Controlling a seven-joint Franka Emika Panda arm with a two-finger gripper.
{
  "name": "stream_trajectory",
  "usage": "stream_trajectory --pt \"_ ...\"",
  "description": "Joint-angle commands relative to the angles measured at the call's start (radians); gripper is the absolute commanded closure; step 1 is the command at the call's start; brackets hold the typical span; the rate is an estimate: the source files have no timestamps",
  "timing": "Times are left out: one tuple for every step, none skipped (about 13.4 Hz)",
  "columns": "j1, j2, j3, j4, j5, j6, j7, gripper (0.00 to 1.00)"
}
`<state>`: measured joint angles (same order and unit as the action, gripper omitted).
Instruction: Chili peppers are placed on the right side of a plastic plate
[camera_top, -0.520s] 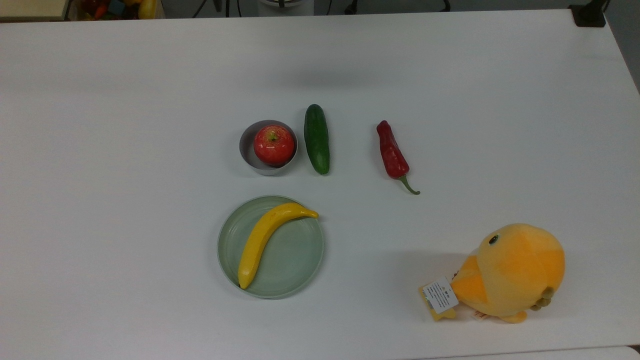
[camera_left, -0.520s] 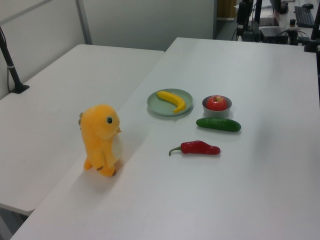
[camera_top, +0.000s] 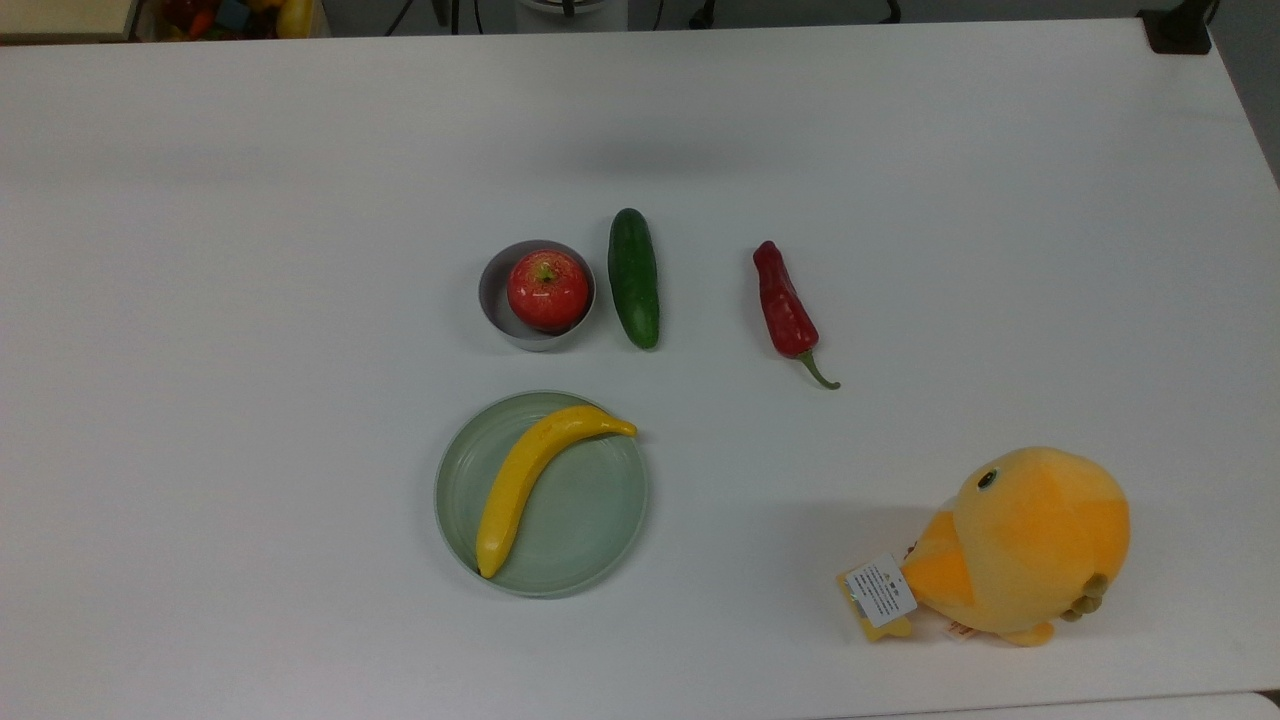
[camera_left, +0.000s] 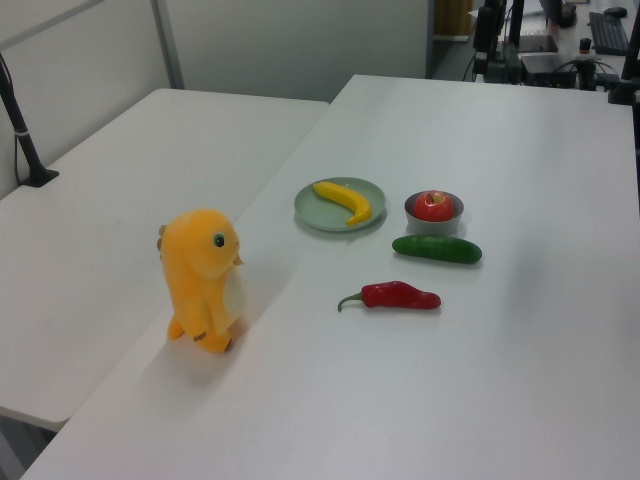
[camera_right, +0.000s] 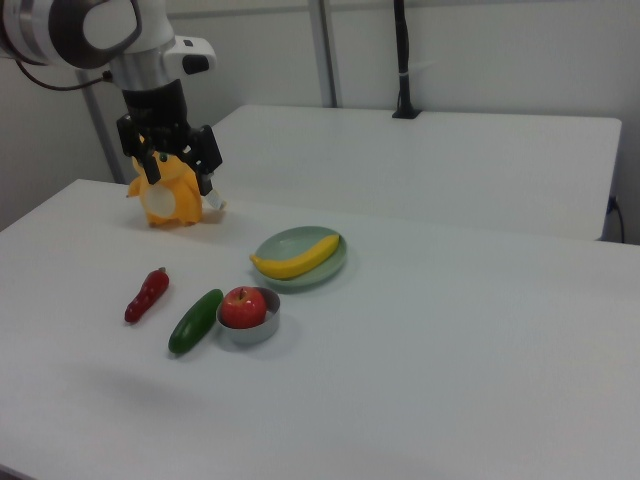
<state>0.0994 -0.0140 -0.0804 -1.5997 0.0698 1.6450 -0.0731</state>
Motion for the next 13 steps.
stream_trajectory --pt "0.013 -0.026 -0.007 -0.032 0.008 -0.010 -0.028 0.00" --pt "0.014 -0.023 -0.006 -0.035 0.008 -0.008 -0.040 0.00" --pt "0.016 -0.023 -0.004 -0.046 0.008 -0.008 -0.060 0.00" --pt "0.017 -0.023 0.001 -0.058 0.013 -0.007 -0.088 0.00" --pt "0.017 -0.024 0.011 -0.068 0.016 -0.011 -0.109 0.00" --pt "0.017 -0.024 0.024 -0.074 0.016 -0.013 -0.115 0.00" --pt "0.017 -0.021 0.045 -0.077 0.016 -0.016 -0.114 0.00" --pt "0.017 -0.020 0.074 -0.081 0.016 -0.014 -0.106 0.00" --pt "0.017 -0.015 0.096 -0.086 0.016 -0.013 -0.103 0.00" --pt "0.017 -0.012 0.111 -0.092 0.016 -0.010 -0.102 0.00" --pt "0.017 -0.006 0.132 -0.091 0.016 -0.005 -0.100 0.00" --pt "0.017 -0.001 0.154 -0.091 0.016 -0.002 -0.091 0.00" --pt "0.017 0.005 0.174 -0.088 0.016 0.001 -0.068 0.00"
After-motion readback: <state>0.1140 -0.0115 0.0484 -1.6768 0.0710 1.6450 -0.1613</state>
